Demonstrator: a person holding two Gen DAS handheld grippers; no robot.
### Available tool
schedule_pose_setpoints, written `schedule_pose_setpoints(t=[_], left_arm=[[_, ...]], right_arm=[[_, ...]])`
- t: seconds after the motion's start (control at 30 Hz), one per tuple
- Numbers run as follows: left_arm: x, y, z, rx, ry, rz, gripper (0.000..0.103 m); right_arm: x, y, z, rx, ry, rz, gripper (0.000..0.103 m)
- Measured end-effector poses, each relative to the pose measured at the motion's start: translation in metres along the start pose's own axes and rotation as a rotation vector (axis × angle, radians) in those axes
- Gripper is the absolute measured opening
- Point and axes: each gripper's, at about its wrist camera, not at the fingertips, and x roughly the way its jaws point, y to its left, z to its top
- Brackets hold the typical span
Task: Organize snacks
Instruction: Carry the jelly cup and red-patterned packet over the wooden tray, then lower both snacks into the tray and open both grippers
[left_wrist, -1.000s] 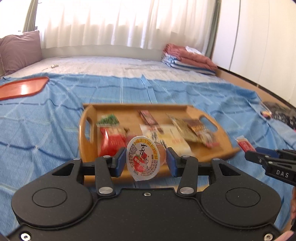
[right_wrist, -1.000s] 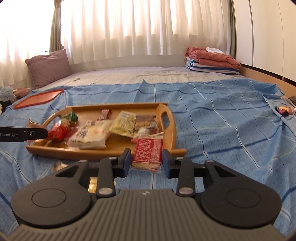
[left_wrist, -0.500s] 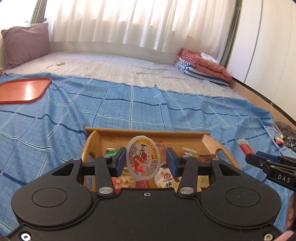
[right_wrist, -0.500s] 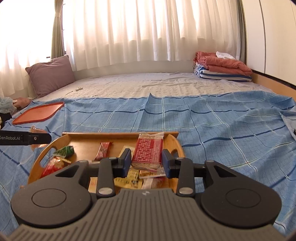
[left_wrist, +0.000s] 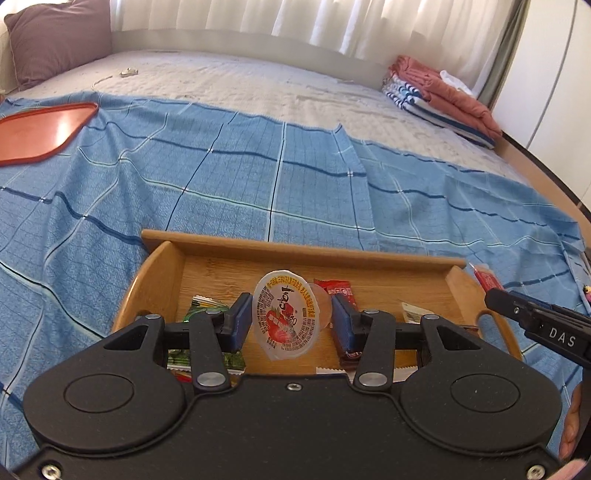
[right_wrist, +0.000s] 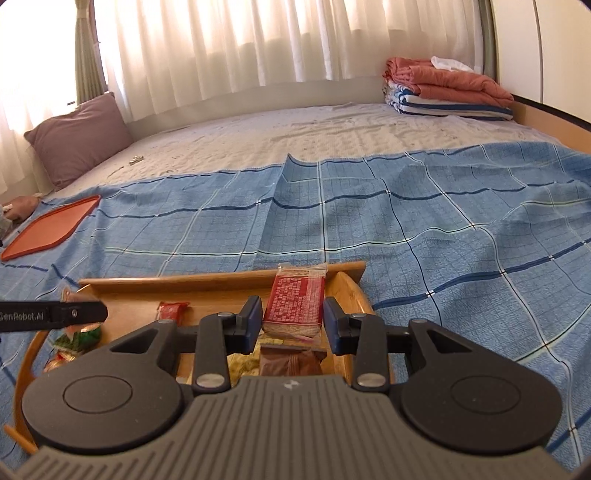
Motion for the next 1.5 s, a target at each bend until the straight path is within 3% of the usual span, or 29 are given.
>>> schedule_pose_setpoints(t=[0.2, 0.43, 1.03, 1.4, 1.5], left_arm=[[0.024, 0.004, 0.0, -0.028, 0.038, 0.019, 0.044], [0.03, 0.0, -0.005, 0.003, 0.03, 0.033, 0.044], [0.037, -0.007, -0.013, 0.045, 0.03, 0.036, 0.044], [0.039, -0.01, -0.014, 0.058, 0.033, 0.054, 0.044], [0.037, -0.01, -0.014, 0.051, 0.021, 0.054, 0.045]], right_arm=[[0.026, -0.001, -0.002, -0.004, 0.036, -0.006, 0.041], [0.045, -0.001, -0.006, -0.021, 0.063, -0.007, 0.041], [0.06, -0.006, -0.015, -0.032, 0.079, -0.008, 0.041], [0.06, -0.003, -0.019, -0.047, 0.074, -0.015, 0.048], [0.058, -0.004, -0.019, -0.042, 0.074, -0.013, 0.057]])
